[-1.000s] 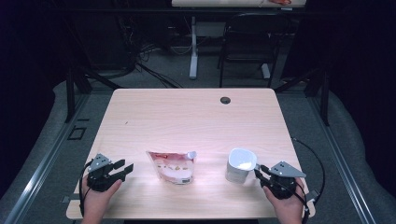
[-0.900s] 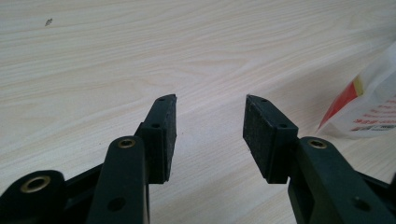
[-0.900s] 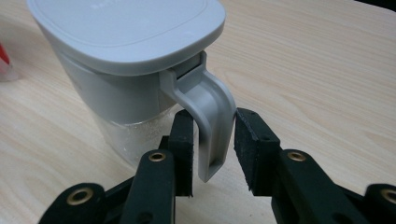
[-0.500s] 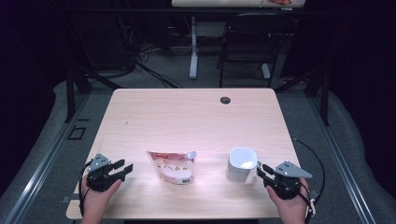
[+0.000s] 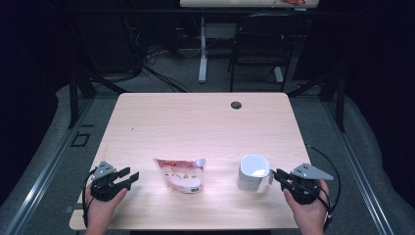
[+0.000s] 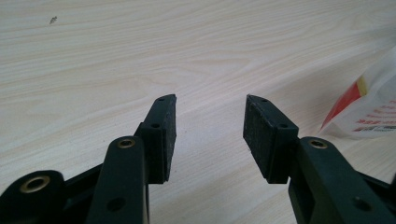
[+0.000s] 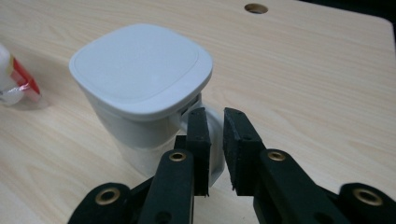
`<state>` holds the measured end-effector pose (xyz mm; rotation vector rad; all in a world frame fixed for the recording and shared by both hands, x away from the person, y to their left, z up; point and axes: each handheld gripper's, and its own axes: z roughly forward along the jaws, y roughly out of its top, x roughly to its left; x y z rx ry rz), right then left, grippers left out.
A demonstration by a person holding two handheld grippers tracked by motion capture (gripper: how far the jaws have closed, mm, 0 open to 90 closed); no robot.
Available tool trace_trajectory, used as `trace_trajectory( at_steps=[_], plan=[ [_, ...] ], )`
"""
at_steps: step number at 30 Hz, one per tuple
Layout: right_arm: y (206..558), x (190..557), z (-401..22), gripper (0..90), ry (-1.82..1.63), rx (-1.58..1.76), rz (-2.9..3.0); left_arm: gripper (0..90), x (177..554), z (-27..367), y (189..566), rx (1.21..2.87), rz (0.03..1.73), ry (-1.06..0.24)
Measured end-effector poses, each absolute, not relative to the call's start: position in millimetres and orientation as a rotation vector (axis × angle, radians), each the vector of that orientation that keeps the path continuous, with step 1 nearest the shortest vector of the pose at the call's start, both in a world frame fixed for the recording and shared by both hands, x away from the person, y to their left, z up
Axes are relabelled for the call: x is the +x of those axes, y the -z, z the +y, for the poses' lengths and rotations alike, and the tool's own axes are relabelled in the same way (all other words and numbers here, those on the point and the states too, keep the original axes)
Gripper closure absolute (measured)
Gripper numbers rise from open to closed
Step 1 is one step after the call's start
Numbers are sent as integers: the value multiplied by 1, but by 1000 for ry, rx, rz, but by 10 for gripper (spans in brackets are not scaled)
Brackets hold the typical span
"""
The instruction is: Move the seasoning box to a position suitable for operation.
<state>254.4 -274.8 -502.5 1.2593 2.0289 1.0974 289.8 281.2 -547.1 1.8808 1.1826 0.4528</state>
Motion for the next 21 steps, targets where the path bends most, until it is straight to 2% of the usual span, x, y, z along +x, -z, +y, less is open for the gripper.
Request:
trace_trajectory(
  at_steps=[4,12,16,21],
  plan=[
    [492,258,-273,818,-1060,1247,2029,543,290,281,547,1885,1184,-457],
    [477,268,-267,732,-1065,1220,2007,547,288,283,545,1876,1180,-491],
    [475,273,-262,685,-1055,1212,2030,551,289,284,546,1893,1178,-467],
    [475,274,-256,723,-1036,1183,2047,590,290,285,545,1894,1162,-415]
  ],
)
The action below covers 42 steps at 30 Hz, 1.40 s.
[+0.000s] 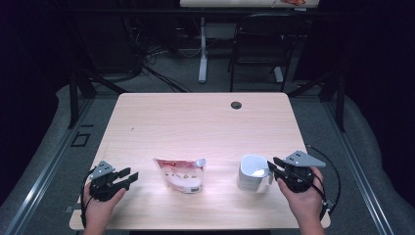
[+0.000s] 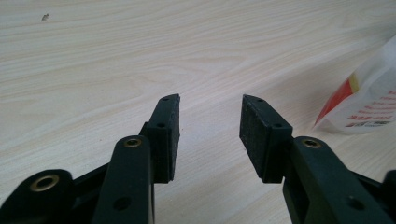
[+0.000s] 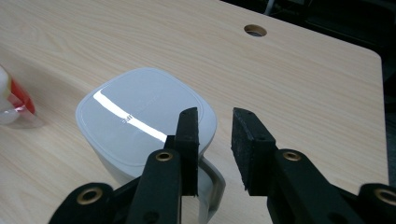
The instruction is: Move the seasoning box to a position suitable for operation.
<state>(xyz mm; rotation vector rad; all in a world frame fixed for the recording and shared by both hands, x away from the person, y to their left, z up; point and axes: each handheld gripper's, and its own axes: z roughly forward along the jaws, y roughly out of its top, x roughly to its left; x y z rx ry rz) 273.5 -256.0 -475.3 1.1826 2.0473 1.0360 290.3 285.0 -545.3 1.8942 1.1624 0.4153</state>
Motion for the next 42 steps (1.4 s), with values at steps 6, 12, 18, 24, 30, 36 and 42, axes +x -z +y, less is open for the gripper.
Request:
trace_trajectory(
  at_steps=[6,12,18,24,30,36,42],
  plan=[
    [476,273,-256,814,-1051,1158,2049,609,290,287,544,1875,1163,-437],
    [476,272,-255,890,-1036,1155,2063,604,290,286,545,1879,1171,-452],
    [479,273,-253,895,-1041,1153,2086,596,290,285,546,1891,1161,-453],
    [480,275,-251,900,-1047,1166,2096,596,290,285,546,1903,1163,-435],
    [482,276,-252,900,-1065,1182,2089,599,291,285,547,1891,1162,-428],
    [483,276,-254,900,-1095,1197,2082,601,291,285,546,1892,1160,-425],
    [484,275,-256,900,-1115,1211,2076,602,291,286,546,1882,1166,-427]
  ],
)
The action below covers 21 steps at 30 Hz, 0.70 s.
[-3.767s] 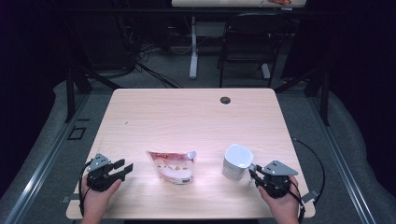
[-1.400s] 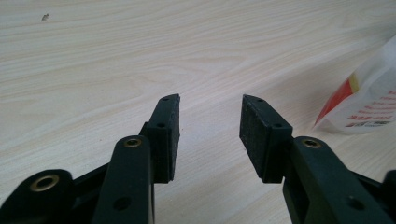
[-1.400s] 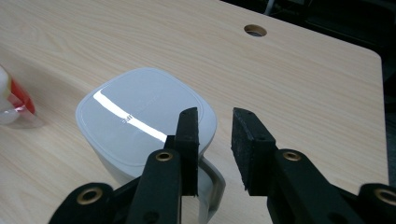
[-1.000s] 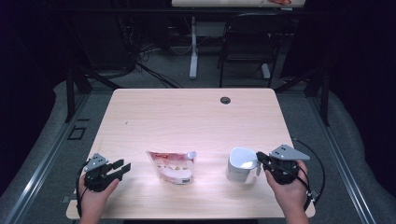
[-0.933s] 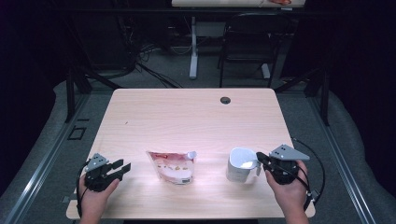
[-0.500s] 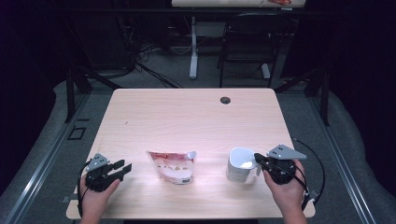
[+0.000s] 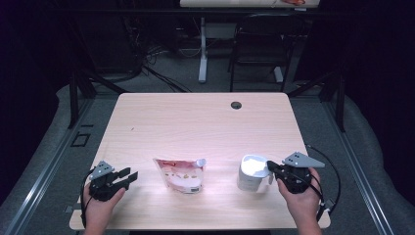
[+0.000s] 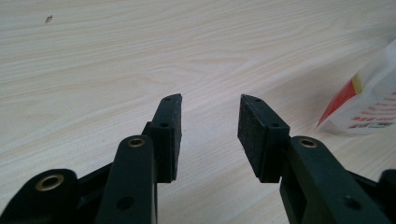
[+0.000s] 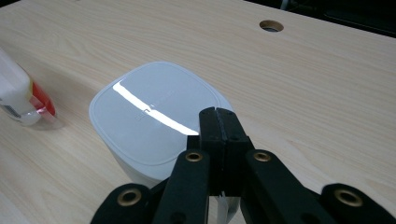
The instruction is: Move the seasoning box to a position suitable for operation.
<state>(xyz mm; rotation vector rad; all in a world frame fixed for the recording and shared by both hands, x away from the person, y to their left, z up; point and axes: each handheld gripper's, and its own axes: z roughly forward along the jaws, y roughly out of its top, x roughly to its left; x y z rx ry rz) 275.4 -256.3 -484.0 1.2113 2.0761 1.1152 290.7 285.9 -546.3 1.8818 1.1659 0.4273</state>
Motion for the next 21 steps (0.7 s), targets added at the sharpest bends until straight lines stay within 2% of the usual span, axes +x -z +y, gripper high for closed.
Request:
trace_trajectory(
  at_steps=[21],
  plan=[
    [489,275,-267,900,-1239,1278,2055,601,290,287,546,1887,1166,-432]
  ],
)
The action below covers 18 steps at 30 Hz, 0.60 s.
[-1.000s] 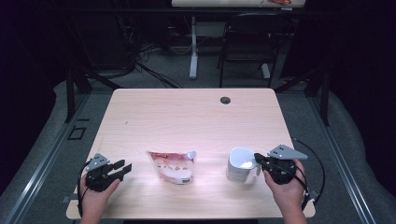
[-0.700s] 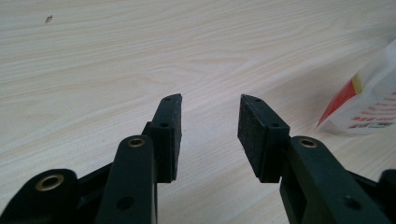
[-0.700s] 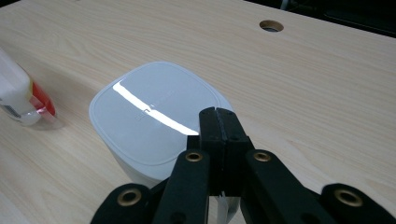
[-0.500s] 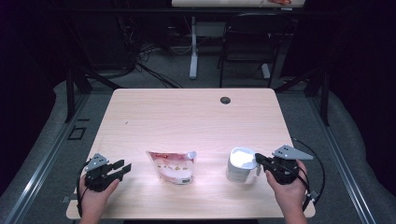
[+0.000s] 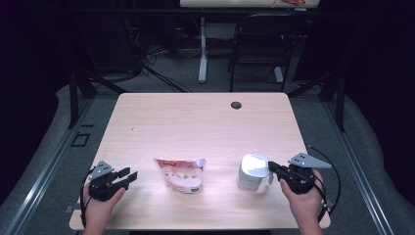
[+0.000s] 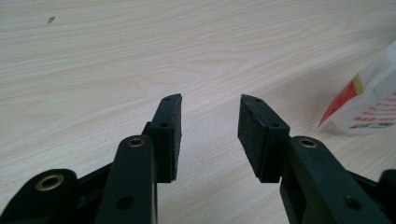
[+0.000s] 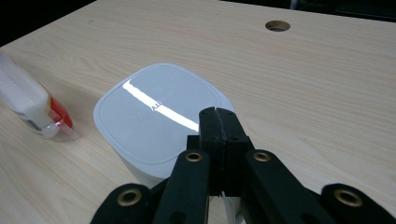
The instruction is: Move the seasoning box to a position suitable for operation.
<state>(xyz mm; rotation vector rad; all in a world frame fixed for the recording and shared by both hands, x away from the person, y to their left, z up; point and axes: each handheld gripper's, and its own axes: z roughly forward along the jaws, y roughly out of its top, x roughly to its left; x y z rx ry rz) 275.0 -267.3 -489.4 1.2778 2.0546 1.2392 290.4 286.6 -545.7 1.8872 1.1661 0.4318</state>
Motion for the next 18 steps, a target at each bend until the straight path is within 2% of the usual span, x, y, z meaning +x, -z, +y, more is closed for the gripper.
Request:
trace_trajectory(
  at_steps=[18],
  plan=[
    [493,275,-272,900,-1281,1305,2034,601,290,286,546,1884,1166,-433]
  ],
)
